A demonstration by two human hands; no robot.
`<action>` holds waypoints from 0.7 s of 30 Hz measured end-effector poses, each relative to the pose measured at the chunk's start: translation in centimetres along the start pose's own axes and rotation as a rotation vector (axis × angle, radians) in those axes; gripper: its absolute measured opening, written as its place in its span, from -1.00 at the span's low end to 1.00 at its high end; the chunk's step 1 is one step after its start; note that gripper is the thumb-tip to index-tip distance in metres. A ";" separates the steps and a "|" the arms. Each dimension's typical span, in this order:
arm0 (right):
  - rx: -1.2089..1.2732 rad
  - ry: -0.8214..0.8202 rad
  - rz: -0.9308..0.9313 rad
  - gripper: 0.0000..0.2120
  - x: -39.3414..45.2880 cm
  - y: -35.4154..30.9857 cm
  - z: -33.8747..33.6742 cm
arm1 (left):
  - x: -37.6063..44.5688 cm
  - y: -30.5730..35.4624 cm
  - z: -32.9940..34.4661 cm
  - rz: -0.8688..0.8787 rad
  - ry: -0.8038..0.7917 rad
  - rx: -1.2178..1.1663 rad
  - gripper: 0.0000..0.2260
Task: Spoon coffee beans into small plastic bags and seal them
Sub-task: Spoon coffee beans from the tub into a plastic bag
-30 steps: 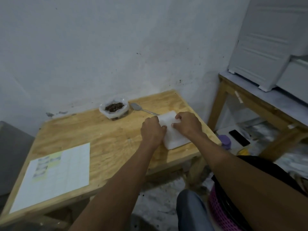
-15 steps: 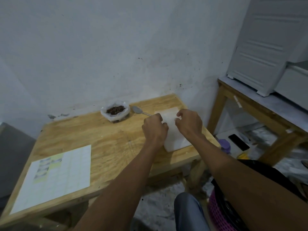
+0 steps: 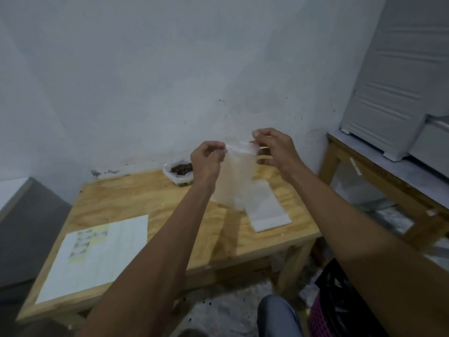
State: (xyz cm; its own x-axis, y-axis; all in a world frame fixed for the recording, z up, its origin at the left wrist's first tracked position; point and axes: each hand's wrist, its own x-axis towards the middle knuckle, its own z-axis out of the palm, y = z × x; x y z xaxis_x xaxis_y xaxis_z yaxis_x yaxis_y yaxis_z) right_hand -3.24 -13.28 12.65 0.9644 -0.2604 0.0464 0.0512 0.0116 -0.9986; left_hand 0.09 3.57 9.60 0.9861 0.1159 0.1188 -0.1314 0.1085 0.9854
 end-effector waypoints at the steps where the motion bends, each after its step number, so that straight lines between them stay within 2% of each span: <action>1: -0.032 -0.067 0.007 -0.84 -0.1 -0.7 0.3 | 0.1 0.5 -0.8 0.027 -0.034 0.017 -0.76; 4: -0.169 -0.223 -0.012 -0.80 -0.1 -1.9 1.7 | 0.3 1.6 -3.0 0.102 -0.106 0.068 -0.74; 8: -0.222 -0.301 -0.041 -0.81 0.0 -2.5 4.2 | 0.5 2.1 -5.1 0.139 -0.086 0.104 -0.76; 10: -0.200 -0.306 -0.064 -0.79 -0.1 -2.5 5.5 | 0.6 1.7 -5.9 0.168 -0.048 0.187 -0.81; 13: -0.190 -0.273 -0.091 -0.77 -0.2 -2.2 7.1 | 0.5 1.2 -6.7 0.304 0.120 0.374 -0.82; 14: -0.187 -0.262 -0.098 -0.78 -0.2 -2.1 7.6 | 0.5 1.2 -6.9 0.328 0.154 0.363 -0.84; 16: -0.194 -0.252 -0.122 -0.79 -0.1 -1.7 8.4 | 0.4 1.5 -7.1 0.314 0.122 0.266 -0.88; 19: -0.222 -0.273 -0.160 -0.79 0.2 -1.2 9.4 | 0.5 1.8 -7.5 0.206 0.082 0.107 -0.76; 21: -0.238 -0.296 -0.170 -0.80 0.4 -0.9 9.8 | 0.5 2.1 -7.9 0.123 0.068 -0.016 -0.75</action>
State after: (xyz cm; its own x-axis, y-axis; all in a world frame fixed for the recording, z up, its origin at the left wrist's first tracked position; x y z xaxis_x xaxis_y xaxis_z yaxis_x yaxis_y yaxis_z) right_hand -0.32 -3.92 13.76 0.9822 0.0500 0.1812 0.1880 -0.2398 -0.9525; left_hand -0.52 11.60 10.74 0.9533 0.1961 0.2295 -0.2532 0.1054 0.9617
